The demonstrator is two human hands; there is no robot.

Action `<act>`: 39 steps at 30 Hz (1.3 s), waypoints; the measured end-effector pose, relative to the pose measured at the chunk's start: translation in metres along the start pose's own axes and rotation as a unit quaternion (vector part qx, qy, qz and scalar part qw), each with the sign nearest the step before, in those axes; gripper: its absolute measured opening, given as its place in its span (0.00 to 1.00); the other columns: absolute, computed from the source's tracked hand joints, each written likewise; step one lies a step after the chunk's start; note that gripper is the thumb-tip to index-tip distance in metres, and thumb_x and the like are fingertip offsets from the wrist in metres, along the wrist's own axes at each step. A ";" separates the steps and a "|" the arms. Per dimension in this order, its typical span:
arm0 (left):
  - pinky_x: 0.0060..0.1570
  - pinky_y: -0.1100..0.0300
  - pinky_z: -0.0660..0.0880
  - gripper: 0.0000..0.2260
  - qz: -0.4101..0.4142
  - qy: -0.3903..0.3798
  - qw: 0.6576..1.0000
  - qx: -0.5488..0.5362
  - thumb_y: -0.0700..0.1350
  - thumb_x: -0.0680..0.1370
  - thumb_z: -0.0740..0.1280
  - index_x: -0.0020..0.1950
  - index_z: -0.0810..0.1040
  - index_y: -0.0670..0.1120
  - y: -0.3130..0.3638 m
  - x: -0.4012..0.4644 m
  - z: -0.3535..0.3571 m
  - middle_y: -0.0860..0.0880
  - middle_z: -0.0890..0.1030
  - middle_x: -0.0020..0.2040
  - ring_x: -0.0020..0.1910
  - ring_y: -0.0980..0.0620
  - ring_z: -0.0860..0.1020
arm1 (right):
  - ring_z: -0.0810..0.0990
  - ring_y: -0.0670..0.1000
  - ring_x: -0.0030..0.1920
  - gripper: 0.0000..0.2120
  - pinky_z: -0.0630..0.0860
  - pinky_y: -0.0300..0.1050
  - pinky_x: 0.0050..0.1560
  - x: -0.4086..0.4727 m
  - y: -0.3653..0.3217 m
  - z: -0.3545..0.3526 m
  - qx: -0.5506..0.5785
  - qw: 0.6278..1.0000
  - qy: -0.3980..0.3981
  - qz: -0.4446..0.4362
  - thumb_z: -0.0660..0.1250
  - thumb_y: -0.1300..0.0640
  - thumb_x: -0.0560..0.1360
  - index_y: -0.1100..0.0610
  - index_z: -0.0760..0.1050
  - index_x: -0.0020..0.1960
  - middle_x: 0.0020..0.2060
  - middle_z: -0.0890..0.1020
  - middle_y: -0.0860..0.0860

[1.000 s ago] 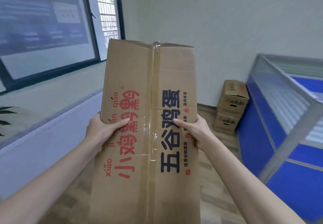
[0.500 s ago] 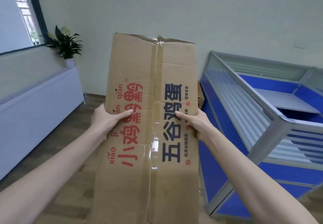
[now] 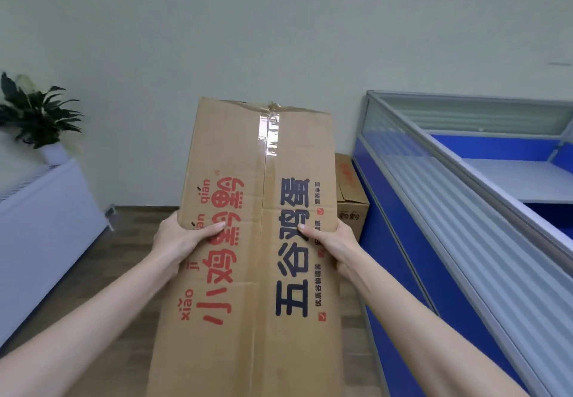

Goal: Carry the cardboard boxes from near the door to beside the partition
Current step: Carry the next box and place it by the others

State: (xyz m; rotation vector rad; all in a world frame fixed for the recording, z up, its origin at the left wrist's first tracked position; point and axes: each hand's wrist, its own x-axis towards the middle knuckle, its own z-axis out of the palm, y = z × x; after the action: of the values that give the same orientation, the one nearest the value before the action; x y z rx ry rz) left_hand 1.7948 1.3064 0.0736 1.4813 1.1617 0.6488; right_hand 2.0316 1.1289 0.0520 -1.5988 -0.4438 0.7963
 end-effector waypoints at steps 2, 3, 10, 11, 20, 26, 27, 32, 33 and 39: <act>0.53 0.42 0.81 0.39 -0.013 0.013 1.000 0.000 0.61 0.53 0.83 0.61 0.78 0.52 0.014 0.063 0.019 0.49 0.86 0.51 0.48 0.45 0.85 | 0.84 0.51 0.52 0.29 0.80 0.48 0.47 0.071 -0.012 0.005 0.000 1.000 -0.012 0.010 0.83 0.50 0.66 0.53 0.78 0.63 0.52 0.86 0.50; 0.53 0.42 0.81 0.39 -0.019 0.011 1.000 0.001 0.60 0.54 0.84 0.61 0.78 0.52 0.019 0.082 0.026 0.49 0.86 0.51 0.49 0.45 0.85 | 0.84 0.50 0.52 0.29 0.79 0.46 0.45 0.094 -0.018 0.007 -0.003 1.000 -0.016 0.012 0.83 0.50 0.66 0.53 0.77 0.63 0.53 0.86 0.50; 0.55 0.41 0.80 0.30 -0.053 0.015 0.998 -0.026 0.55 0.60 0.84 0.58 0.77 0.53 0.045 0.274 0.071 0.49 0.85 0.51 0.50 0.46 0.84 | 0.85 0.53 0.54 0.28 0.81 0.49 0.49 0.304 -0.059 0.034 -0.025 0.998 -0.046 0.040 0.83 0.52 0.66 0.54 0.77 0.62 0.54 0.86 0.52; 0.55 0.42 0.81 0.28 -0.061 0.011 0.997 -0.036 0.54 0.60 0.84 0.56 0.77 0.54 0.045 0.302 0.077 0.49 0.86 0.51 0.50 0.46 0.85 | 0.85 0.53 0.54 0.28 0.81 0.49 0.49 0.332 -0.060 0.039 -0.025 0.998 -0.048 0.044 0.83 0.52 0.66 0.54 0.77 0.62 0.54 0.87 0.52; 0.54 0.42 0.81 0.34 -0.123 -0.035 0.991 -0.040 0.58 0.57 0.83 0.60 0.78 0.54 -0.017 0.577 0.136 0.52 0.86 0.51 0.50 0.48 0.85 | 0.86 0.55 0.53 0.28 0.83 0.55 0.55 0.588 -0.010 0.105 -0.033 0.990 0.006 0.134 0.81 0.49 0.68 0.53 0.76 0.64 0.54 0.87 0.53; 0.56 0.41 0.80 0.43 -0.203 -0.082 0.976 -0.022 0.64 0.54 0.82 0.66 0.75 0.54 -0.080 0.765 0.190 0.53 0.85 0.54 0.53 0.48 0.84 | 0.88 0.53 0.48 0.25 0.81 0.43 0.38 0.756 0.047 0.143 -0.030 0.974 0.061 0.217 0.78 0.47 0.72 0.54 0.75 0.65 0.52 0.87 0.53; 0.56 0.42 0.80 0.43 -0.218 -0.085 0.972 -0.022 0.66 0.53 0.82 0.65 0.76 0.55 -0.094 0.795 0.201 0.53 0.85 0.54 0.52 0.48 0.84 | 0.88 0.53 0.48 0.26 0.81 0.44 0.39 0.786 0.062 0.146 -0.029 0.971 0.063 0.229 0.78 0.47 0.72 0.53 0.74 0.65 0.52 0.88 0.53; 0.57 0.40 0.79 0.43 -0.273 -0.087 0.958 -0.005 0.67 0.52 0.81 0.64 0.76 0.57 -0.182 0.913 0.268 0.52 0.86 0.54 0.54 0.47 0.84 | 0.88 0.52 0.49 0.27 0.80 0.47 0.44 0.911 0.155 0.148 -0.040 0.955 0.077 0.285 0.78 0.47 0.71 0.53 0.75 0.66 0.51 0.88 0.52; 0.58 0.40 0.79 0.43 -0.277 -0.092 0.956 0.004 0.66 0.53 0.81 0.65 0.75 0.56 -0.194 0.928 0.280 0.52 0.85 0.55 0.55 0.46 0.83 | 0.87 0.53 0.51 0.26 0.80 0.48 0.44 0.929 0.171 0.146 -0.039 0.953 0.076 0.291 0.78 0.47 0.71 0.52 0.75 0.66 0.52 0.87 0.52; 0.61 0.40 0.77 0.37 -0.284 -0.090 0.954 0.044 0.61 0.63 0.81 0.69 0.74 0.53 -0.307 1.019 0.370 0.50 0.84 0.58 0.57 0.45 0.82 | 0.84 0.53 0.53 0.26 0.78 0.49 0.46 1.038 0.295 0.123 -0.052 0.942 0.079 0.323 0.78 0.46 0.71 0.51 0.75 0.66 0.52 0.86 0.51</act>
State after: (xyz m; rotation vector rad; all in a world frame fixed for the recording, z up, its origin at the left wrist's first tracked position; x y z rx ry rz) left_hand 2.4004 2.0580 -0.5073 1.1655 1.3992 0.0651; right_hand 2.6150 1.8664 -0.4906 -1.9176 0.1798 1.1320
